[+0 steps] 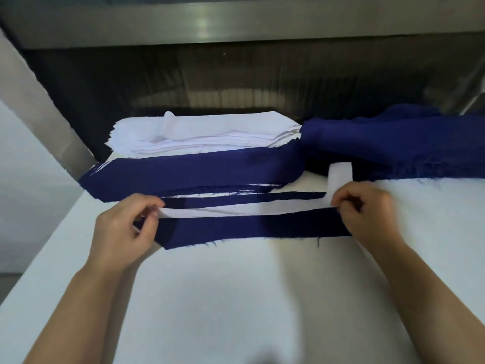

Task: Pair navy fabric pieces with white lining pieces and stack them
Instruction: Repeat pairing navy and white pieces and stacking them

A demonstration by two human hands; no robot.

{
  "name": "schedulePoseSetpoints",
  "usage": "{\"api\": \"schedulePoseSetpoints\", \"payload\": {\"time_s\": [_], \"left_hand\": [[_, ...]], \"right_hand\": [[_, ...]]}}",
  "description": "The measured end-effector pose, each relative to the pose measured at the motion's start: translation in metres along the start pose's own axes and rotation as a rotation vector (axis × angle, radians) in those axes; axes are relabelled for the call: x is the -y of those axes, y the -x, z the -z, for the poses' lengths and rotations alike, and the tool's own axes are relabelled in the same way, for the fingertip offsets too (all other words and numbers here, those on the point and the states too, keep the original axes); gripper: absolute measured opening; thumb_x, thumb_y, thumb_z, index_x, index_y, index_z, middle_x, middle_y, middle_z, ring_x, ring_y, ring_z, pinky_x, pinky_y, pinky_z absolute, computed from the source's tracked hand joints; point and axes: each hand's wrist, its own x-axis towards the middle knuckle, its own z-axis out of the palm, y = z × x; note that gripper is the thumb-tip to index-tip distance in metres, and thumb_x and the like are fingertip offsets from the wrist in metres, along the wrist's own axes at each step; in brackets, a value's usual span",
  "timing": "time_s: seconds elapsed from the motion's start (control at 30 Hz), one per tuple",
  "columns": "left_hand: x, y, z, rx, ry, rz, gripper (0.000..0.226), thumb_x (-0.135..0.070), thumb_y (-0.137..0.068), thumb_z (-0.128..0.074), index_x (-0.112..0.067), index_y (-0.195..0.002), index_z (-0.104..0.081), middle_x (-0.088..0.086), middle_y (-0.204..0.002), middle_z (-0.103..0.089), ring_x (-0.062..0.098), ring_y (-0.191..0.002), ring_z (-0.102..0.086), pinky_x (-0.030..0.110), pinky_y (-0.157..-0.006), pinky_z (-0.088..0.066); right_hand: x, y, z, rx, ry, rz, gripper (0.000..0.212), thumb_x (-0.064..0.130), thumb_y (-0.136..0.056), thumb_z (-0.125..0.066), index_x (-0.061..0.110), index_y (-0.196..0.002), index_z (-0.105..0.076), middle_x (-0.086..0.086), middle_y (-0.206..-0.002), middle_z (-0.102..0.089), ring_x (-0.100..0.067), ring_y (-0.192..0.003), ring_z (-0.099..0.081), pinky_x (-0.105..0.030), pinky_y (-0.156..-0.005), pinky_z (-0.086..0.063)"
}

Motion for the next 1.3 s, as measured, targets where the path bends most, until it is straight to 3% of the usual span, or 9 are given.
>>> {"api": "schedulePoseSetpoints", "payload": {"time_s": [0.17,0.3,0.37,0.53,0.67,0.77,1.03,1.17,1.3], "left_hand": [[-0.002,0.002,0.005,0.001,0.135,0.172,0.031,-0.027,-0.080,-0.040,-0.020,-0.099,-0.064,-0.004,-0.080,-0.066,0.008,-0.070,-0.061,0.020,-0.067,-0.045],[0.001,0.003,0.006,-0.042,0.174,0.271,0.030,-0.039,-0.090,-0.037,-0.031,-0.104,-0.062,-0.012,-0.087,-0.067,0.003,-0.078,-0.060,0.023,-0.073,-0.045],[0.002,0.001,0.006,-0.080,0.153,0.347,0.021,-0.038,-0.092,-0.044,-0.044,-0.104,-0.059,-0.019,-0.090,-0.067,0.003,-0.077,-0.059,0.024,-0.074,-0.044],[0.009,0.000,0.008,-0.007,0.130,0.394,0.057,0.002,-0.087,-0.060,-0.052,-0.103,-0.057,-0.019,-0.093,-0.065,0.014,-0.064,-0.056,0.015,-0.064,-0.042],[0.013,0.000,0.005,0.015,0.144,0.448,0.065,0.016,-0.080,-0.054,-0.039,-0.112,-0.062,-0.011,-0.086,-0.069,0.013,-0.089,-0.061,0.033,-0.083,-0.048],[0.013,-0.001,0.004,-0.026,0.177,0.462,0.073,0.025,-0.073,-0.044,-0.030,-0.117,-0.061,-0.010,-0.077,-0.070,0.005,-0.095,-0.063,0.026,-0.093,-0.046],[0.008,-0.002,0.004,-0.013,0.217,0.377,0.050,0.016,-0.088,-0.049,-0.022,-0.119,-0.058,-0.002,-0.089,-0.069,-0.004,-0.092,-0.060,0.014,-0.094,-0.042],[0.010,-0.002,0.002,0.026,0.168,0.383,0.043,0.011,-0.090,-0.051,-0.022,-0.115,-0.061,-0.003,-0.092,-0.069,-0.005,-0.091,-0.060,0.008,-0.088,-0.041],[0.012,-0.002,0.001,0.049,0.155,0.401,0.032,0.011,-0.089,-0.054,-0.015,-0.102,-0.067,-0.002,-0.094,-0.069,-0.012,-0.090,-0.059,0.003,-0.085,-0.040]], "right_hand": [[-0.005,0.002,0.004,0.068,-0.168,-0.109,0.027,0.001,-0.070,-0.043,0.020,-0.068,-0.062,-0.003,-0.067,-0.061,-0.030,-0.063,-0.057,-0.034,-0.058,-0.046],[-0.007,0.000,0.009,-0.008,-0.216,-0.200,0.022,0.022,-0.081,-0.046,0.033,-0.071,-0.062,0.012,-0.071,-0.064,-0.001,-0.059,-0.058,-0.009,-0.050,-0.041],[-0.010,-0.002,0.009,-0.042,-0.135,-0.221,0.018,0.030,-0.085,-0.050,0.033,-0.071,-0.062,0.017,-0.071,-0.062,0.007,-0.065,-0.056,-0.007,-0.052,-0.039],[-0.019,-0.003,0.006,-0.099,-0.028,-0.282,0.013,0.014,-0.085,-0.062,0.026,-0.080,-0.064,0.017,-0.071,-0.057,0.004,-0.062,-0.053,-0.003,-0.052,-0.038],[-0.022,-0.004,0.006,-0.024,0.026,-0.272,0.027,0.001,-0.080,-0.062,0.028,-0.081,-0.063,0.008,-0.082,-0.060,0.005,-0.065,-0.050,-0.004,-0.058,-0.035],[-0.022,-0.004,0.005,-0.032,-0.008,-0.238,0.040,-0.011,-0.075,-0.057,0.029,-0.072,-0.062,0.003,-0.093,-0.059,0.009,-0.077,-0.052,0.003,-0.066,-0.034],[-0.025,-0.006,0.005,-0.123,0.005,-0.247,0.037,-0.011,-0.079,-0.051,0.022,-0.069,-0.064,0.004,-0.092,-0.056,-0.006,-0.082,-0.047,0.004,-0.068,-0.031],[-0.029,-0.005,0.004,-0.046,0.090,-0.273,0.037,-0.010,-0.080,-0.048,0.023,-0.075,-0.065,0.006,-0.085,-0.057,-0.007,-0.073,-0.047,-0.012,-0.061,-0.032],[-0.033,-0.004,0.004,0.009,0.126,-0.336,0.039,-0.008,-0.081,-0.045,0.024,-0.078,-0.067,0.008,-0.083,-0.058,-0.006,-0.072,-0.045,-0.017,-0.065,-0.033]]}}
